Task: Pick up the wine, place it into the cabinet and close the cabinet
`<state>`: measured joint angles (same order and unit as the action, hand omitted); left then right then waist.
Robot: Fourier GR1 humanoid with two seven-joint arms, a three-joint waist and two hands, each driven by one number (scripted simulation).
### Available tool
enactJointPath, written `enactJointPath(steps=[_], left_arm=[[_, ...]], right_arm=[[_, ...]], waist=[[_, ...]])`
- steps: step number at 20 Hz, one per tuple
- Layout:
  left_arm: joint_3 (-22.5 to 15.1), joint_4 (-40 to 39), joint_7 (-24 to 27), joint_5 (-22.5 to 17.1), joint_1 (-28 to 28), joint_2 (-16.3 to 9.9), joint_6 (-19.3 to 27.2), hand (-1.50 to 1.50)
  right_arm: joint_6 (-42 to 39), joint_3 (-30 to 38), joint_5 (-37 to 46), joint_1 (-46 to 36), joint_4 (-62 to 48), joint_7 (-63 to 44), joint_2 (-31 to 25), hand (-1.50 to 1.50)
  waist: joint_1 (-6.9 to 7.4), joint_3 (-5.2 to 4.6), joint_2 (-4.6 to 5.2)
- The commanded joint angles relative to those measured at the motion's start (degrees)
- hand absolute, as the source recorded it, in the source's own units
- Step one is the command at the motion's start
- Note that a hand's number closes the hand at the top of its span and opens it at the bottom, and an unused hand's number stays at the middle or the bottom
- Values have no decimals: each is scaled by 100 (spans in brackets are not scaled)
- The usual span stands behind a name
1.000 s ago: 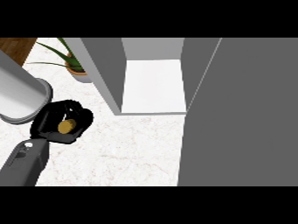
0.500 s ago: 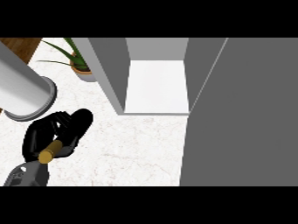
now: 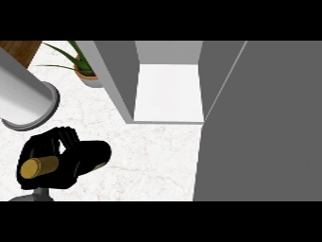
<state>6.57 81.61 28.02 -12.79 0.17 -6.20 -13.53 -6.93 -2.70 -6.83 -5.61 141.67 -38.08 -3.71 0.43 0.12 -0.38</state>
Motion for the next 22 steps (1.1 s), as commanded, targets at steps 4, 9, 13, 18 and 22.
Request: enactJointPath(steps=[4,9,13,18,22], left_arm=[[-763,2126,-1696,116,427,380,663,150],[-1358,2784,-2576,534,120,608,1210,150],[-1605,3190,-3272,338,-167,615,1439,150],[-2818,2859,-2840,407,-391,618,2613,150],[-2991,2660,-3447,510,-1256,619,3248,150]], right_arm=[[-140,57,-508,537,624,51,19,-150],[42,52,-351,-71,119,-31,96,-150],[4,-191,-131,309,505,-40,168,-150],[105,-189,-131,45,552,-289,153,-150],[65,74,-453,-126,458,-361,47,-150]], waist=[[-42,-1,10],[-35,-7,26],[-61,-7,19],[-78,-11,22],[-87,-11,29]])
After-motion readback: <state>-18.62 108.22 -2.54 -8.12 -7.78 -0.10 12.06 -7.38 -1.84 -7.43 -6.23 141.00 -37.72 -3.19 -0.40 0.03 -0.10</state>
